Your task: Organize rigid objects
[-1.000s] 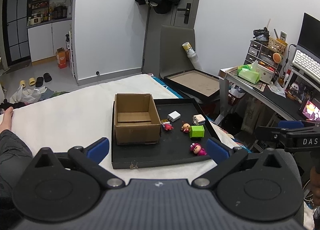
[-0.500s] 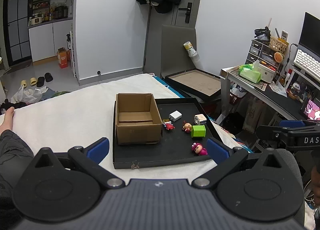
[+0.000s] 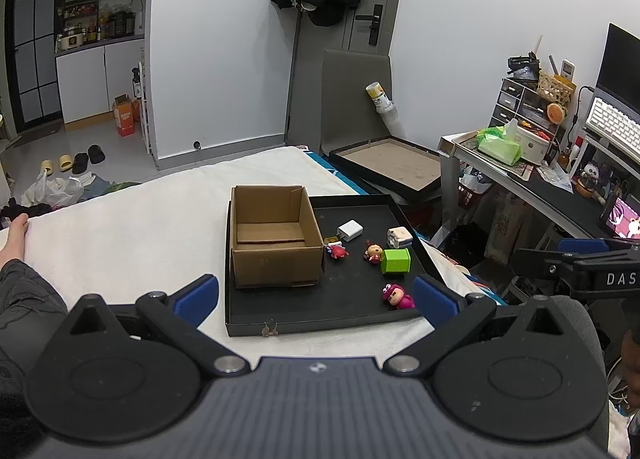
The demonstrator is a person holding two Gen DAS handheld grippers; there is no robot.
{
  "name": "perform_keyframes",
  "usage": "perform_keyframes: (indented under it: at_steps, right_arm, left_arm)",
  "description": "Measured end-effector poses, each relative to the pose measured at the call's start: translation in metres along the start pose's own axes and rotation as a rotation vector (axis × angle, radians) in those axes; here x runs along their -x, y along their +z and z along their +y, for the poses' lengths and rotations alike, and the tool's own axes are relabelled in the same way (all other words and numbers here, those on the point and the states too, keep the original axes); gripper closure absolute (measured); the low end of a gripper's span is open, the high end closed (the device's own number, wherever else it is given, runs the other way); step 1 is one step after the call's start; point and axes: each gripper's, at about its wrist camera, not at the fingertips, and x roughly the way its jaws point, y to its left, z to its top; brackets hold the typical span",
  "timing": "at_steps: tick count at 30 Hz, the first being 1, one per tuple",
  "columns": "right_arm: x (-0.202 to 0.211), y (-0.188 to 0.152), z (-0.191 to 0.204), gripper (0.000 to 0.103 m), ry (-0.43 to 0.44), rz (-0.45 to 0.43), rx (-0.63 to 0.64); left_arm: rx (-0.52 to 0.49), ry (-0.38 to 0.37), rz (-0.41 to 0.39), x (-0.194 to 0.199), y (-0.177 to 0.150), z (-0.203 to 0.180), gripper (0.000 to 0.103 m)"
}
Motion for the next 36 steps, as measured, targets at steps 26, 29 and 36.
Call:
perform_keyframes:
  at_steps: [26,29,36]
  right_arm:
    - [-0.002,-0.003,-0.002,0.0,0.016,0.007,-0.01]
    - [-0.003,-0.005,-0.001,0.0,0.018,0.009,-0.008]
    - [-0.009,-0.007,-0.002,0.0,0.021,0.027,-0.027]
  left_arm:
    - [0.004,-0.007,0.005,0.0,-0.003,0.001,0.0]
    - [0.004,-0.007,0.004,0.0,-0.003,0.001,0.0]
    - [0.018,-0.008,0.044,-0.013,-0.007,0.005,0.0]
